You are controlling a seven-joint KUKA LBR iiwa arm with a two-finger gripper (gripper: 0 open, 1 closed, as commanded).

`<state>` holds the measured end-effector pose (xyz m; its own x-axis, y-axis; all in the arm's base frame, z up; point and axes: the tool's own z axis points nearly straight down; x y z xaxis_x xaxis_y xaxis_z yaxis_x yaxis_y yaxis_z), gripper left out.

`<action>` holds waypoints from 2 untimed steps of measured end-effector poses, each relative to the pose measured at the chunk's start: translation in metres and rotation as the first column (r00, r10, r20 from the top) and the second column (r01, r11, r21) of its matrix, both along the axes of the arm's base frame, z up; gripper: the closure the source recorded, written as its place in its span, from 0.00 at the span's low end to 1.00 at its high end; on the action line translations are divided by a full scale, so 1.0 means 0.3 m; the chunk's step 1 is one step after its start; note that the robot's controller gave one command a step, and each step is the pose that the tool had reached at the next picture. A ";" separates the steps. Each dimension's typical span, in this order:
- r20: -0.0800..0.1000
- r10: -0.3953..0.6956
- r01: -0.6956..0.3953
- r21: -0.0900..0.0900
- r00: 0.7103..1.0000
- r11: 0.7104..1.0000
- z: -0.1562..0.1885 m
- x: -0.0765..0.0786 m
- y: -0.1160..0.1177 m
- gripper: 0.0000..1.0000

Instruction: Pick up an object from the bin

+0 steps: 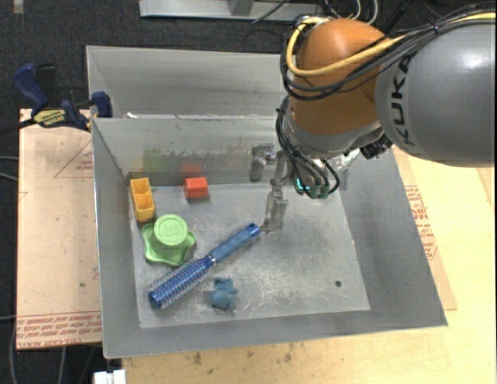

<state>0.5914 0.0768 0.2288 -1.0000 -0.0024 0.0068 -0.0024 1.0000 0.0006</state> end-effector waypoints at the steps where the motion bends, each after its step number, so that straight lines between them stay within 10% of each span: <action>1: -0.001 0.096 -0.096 0.000 0.995 0.995 -0.534 -0.089 0.000 0.00; 2: 0.007 0.095 -0.095 0.001 0.995 0.996 -0.518 -0.080 0.001 1.00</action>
Offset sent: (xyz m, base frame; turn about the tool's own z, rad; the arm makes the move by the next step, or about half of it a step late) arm -0.0244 -0.0001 -0.1550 -0.0973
